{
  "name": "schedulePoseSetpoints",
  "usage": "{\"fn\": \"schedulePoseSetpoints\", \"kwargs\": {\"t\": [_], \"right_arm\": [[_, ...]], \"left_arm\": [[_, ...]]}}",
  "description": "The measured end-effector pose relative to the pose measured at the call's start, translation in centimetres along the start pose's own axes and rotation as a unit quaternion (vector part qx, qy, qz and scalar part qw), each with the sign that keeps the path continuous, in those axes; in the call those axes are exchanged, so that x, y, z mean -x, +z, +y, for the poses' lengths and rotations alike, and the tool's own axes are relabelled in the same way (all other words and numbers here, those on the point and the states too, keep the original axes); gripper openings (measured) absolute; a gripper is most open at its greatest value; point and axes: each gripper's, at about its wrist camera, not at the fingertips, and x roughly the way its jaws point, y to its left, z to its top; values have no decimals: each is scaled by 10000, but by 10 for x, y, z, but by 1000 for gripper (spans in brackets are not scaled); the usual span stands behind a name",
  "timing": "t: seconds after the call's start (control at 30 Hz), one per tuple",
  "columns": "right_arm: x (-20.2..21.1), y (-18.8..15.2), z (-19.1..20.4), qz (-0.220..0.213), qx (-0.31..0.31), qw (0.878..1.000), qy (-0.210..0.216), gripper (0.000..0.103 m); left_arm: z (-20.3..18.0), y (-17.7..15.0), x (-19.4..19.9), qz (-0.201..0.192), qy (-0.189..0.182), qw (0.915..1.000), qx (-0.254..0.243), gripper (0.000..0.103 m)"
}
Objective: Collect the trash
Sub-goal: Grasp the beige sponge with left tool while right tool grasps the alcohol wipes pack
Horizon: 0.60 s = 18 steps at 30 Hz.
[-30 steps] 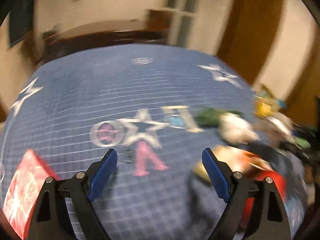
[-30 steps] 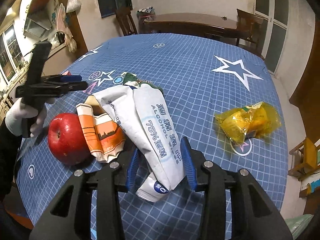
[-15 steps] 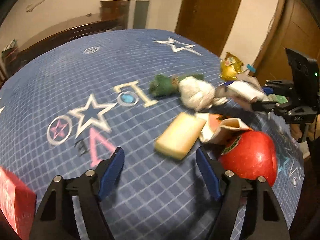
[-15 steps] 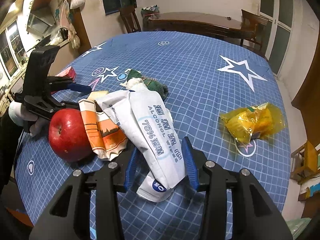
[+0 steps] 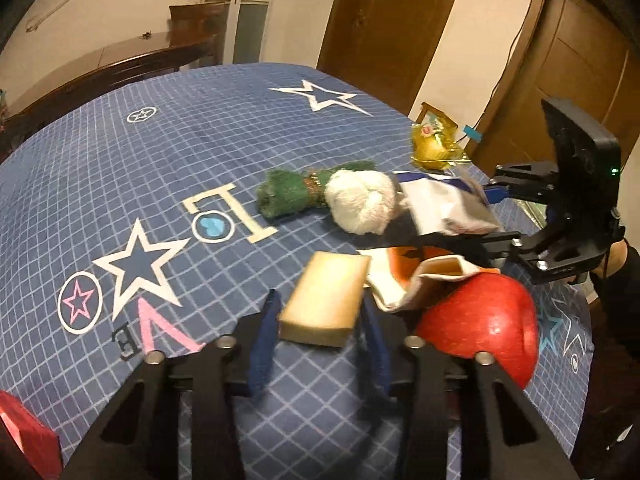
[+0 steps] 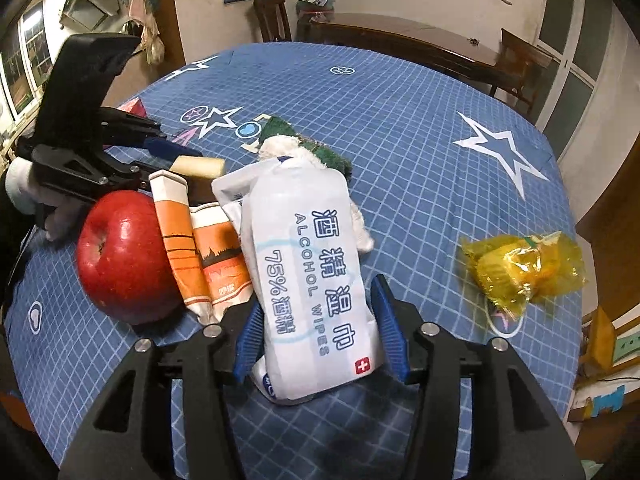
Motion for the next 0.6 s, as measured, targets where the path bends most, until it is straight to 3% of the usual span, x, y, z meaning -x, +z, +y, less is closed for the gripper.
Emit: {"fn": "schedulePoseSetpoints", "kwargs": {"t": [0.13,0.37,0.47,0.6], "right_arm": [[5,-5,0,-206,-170,9996,-36,39],[33,-20,7,-737,-533,9958,-76,39],[49,-29,12,-1026,-758,9917,-160,39],[77,-43,29,-1491,-957,9833,-421,39]], "left_arm": [[-8,0,-6,-41,218,9997,-36,38],[-13,-24,30,-400,815,9954,296,37],[-27,-36,58,-766,1229,9880,532,37],[-62,-50,88,-1241,1876,9702,904,37]]}}
